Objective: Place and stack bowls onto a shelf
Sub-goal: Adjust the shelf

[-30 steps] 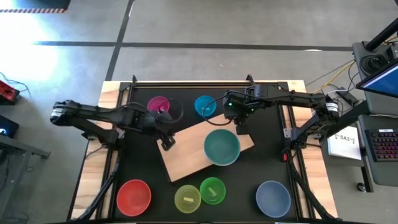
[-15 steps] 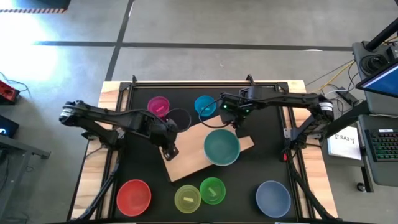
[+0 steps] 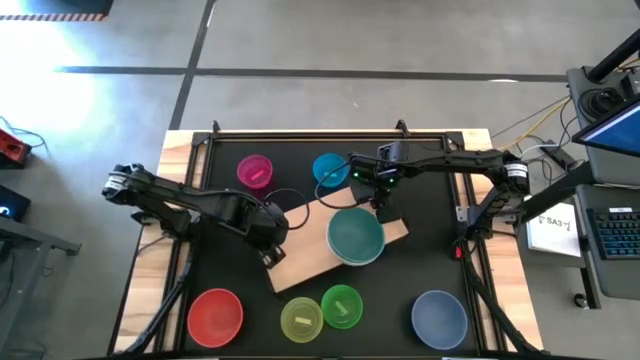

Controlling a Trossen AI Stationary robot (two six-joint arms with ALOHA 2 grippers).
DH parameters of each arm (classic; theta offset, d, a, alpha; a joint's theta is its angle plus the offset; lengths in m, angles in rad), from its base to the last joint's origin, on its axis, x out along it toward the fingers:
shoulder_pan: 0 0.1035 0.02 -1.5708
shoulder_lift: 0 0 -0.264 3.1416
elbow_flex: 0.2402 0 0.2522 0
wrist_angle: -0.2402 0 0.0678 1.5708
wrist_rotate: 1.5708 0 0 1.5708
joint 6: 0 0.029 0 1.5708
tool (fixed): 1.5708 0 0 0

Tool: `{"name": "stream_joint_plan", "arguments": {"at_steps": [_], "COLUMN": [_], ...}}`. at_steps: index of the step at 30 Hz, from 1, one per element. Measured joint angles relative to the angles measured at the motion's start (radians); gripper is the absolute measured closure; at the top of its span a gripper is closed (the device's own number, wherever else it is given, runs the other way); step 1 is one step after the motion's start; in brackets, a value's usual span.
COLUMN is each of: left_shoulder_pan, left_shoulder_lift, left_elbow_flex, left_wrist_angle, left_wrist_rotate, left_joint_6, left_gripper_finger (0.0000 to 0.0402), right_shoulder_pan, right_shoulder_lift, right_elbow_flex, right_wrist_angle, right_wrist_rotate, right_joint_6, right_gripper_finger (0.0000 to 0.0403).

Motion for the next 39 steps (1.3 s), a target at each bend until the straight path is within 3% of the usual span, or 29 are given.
{"name": "stream_joint_plan", "arguments": {"at_steps": [10,39], "left_shoulder_pan": [0.001,0.025], "left_shoulder_lift": [0.033,0.060], "left_elbow_flex": [-0.002,0.000], "left_wrist_angle": [-0.001,-0.013], "left_wrist_rotate": [-0.002,-0.003], "left_joint_6": [0.058,0.149], "left_gripper_finger": [0.0260,0.0260], "right_shoulder_pan": [0.000,0.004], "right_shoulder_lift": [-0.035,-0.078], "right_elbow_flex": [-0.001,-0.096], "right_wrist_angle": [-0.021,-0.019], "right_wrist_rotate": [0.002,-0.014], "right_joint_6": [0.066,0.067], "right_gripper_finger": [0.0280,0.0280]}}
